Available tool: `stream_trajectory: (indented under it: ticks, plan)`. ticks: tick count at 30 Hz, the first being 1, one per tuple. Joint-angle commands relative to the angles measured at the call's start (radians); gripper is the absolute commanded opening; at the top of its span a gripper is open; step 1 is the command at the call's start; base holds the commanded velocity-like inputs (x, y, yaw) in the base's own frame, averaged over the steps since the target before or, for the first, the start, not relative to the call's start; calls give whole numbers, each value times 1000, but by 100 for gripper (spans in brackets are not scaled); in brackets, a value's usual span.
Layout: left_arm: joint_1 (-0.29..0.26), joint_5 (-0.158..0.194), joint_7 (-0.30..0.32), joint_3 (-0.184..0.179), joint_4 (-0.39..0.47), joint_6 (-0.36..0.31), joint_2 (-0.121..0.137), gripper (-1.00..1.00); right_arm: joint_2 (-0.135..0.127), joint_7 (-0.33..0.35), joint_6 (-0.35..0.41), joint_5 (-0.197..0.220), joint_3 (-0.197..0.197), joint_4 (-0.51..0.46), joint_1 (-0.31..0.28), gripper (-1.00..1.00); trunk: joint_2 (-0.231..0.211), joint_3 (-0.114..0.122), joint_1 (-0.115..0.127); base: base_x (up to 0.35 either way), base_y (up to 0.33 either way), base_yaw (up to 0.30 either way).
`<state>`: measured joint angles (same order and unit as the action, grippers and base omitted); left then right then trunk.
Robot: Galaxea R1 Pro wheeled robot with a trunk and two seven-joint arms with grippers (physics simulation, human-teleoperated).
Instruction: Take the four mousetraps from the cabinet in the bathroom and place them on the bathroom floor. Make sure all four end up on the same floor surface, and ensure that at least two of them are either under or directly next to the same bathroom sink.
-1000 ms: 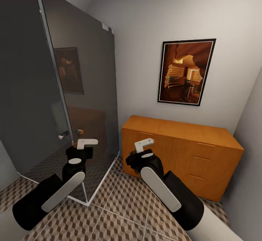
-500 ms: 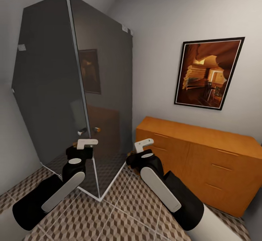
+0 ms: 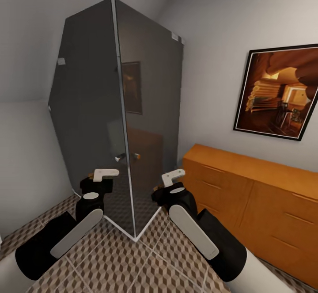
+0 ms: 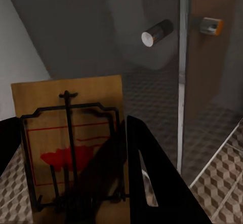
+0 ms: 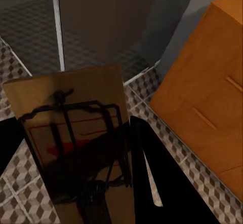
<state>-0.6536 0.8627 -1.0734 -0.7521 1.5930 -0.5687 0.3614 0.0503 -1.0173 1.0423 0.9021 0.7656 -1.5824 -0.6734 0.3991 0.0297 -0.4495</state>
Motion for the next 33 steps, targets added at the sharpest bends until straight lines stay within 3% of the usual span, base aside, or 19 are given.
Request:
stream_trajectory:
  ticks: [1,33]
  plan:
    - [-1,2,-9,-3,1,-10,1,-100,0,-10,5,11,1,-1,-1,-100,1,0,0,0,0,281]
    - [-2,2,-8,-2,1,-11,0,-100,2,-10,5,11,4,1,-1,-100,1,14,0,0,0,281]
